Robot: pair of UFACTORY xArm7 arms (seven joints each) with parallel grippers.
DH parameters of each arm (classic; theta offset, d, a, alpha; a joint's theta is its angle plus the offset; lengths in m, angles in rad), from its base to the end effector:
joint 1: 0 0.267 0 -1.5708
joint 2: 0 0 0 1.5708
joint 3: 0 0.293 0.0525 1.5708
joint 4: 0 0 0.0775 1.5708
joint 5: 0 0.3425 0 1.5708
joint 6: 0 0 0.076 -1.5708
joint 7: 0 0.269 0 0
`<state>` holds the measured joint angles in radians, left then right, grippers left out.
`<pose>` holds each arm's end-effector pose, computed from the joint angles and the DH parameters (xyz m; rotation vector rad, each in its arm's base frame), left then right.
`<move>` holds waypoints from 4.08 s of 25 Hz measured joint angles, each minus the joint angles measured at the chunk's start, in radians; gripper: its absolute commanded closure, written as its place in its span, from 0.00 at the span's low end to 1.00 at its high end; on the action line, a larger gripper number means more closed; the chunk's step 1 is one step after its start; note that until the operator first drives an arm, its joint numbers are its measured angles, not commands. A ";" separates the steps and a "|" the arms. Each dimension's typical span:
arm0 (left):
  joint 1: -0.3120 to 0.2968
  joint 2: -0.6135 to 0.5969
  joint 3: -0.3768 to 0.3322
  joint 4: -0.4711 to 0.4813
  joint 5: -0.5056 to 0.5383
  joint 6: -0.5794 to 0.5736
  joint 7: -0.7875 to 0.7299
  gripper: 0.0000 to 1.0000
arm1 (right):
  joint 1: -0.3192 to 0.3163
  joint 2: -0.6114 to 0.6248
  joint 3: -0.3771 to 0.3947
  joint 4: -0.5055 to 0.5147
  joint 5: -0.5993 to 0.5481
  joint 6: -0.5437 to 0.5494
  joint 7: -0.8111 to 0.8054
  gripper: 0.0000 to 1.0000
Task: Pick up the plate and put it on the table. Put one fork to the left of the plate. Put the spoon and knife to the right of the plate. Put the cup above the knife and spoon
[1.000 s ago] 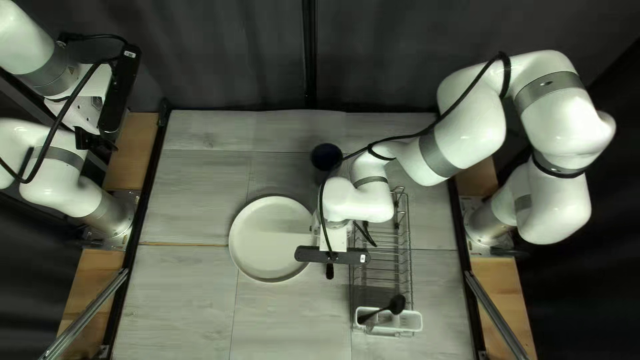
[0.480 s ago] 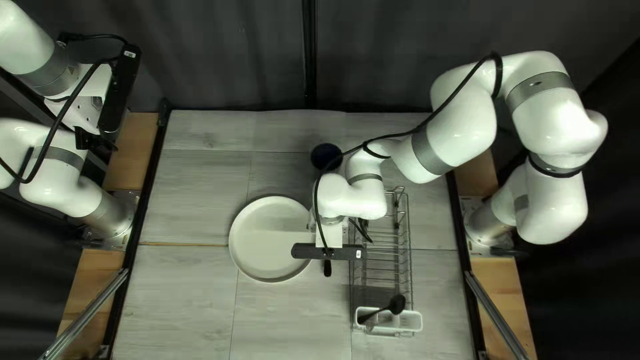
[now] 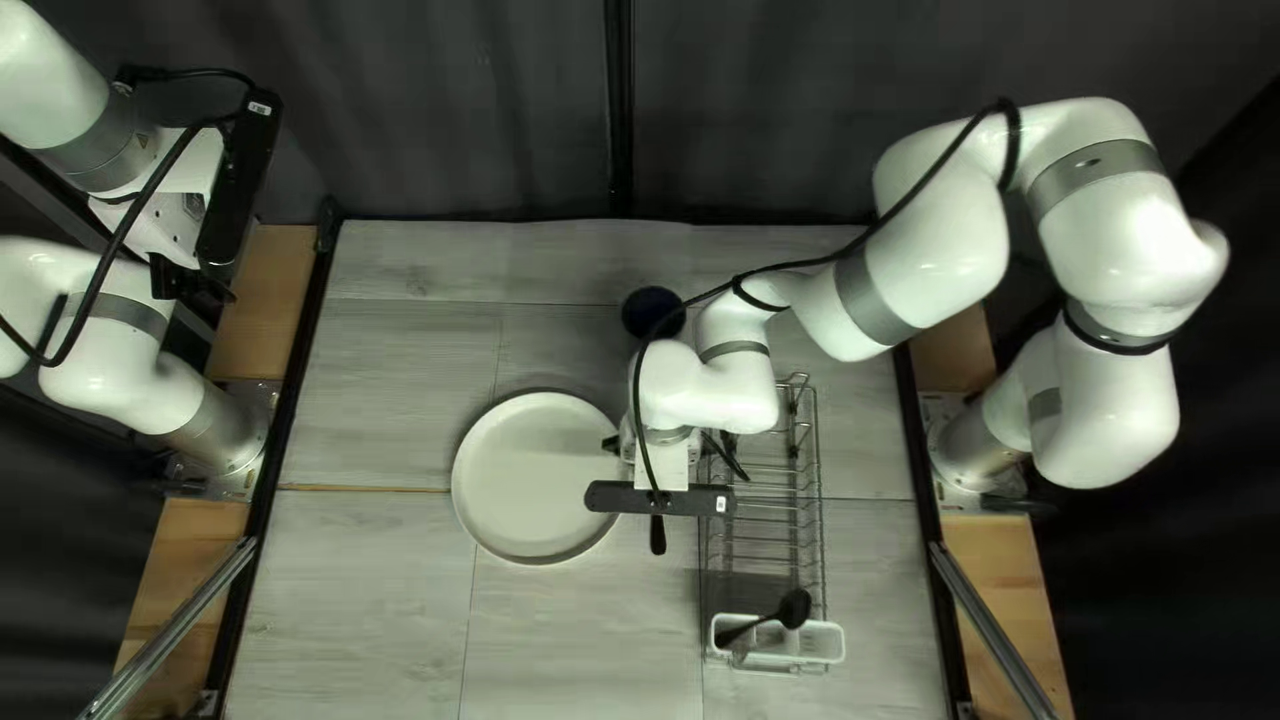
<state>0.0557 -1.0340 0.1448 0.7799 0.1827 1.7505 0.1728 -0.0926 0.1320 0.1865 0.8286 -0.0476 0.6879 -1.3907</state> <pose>0.1715 0.0846 0.3526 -3.0784 0.0018 -0.0727 0.4468 0.0408 0.0703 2.2692 2.1557 0.0085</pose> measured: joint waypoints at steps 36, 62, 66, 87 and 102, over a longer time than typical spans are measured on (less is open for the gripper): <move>0.000 0.000 0.000 0.000 0.000 0.000 0.000 0.00 | 0.134 -0.568 0.137 -0.003 0.332 0.505 0.612 0.00; 0.000 0.000 0.000 0.000 0.000 0.000 0.000 0.00 | 0.176 -0.425 0.345 -0.077 0.240 0.357 0.832 0.00; 0.000 0.000 0.000 0.000 0.000 0.000 0.000 0.00 | 0.162 -0.460 0.319 -0.115 0.314 0.338 0.899 0.00; 0.000 0.000 0.000 0.000 0.000 0.000 0.000 0.00 | 0.052 -0.407 0.523 -0.032 0.186 0.331 1.786 0.00; 0.000 0.000 0.000 0.000 0.000 0.000 0.000 0.00 | 0.086 -0.538 0.481 -0.220 0.300 0.178 1.797 0.00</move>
<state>0.0557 -1.0340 0.1448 0.7799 0.1827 1.7505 0.1728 -0.0065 -0.4056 0.6674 0.6091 0.2521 0.8664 0.4061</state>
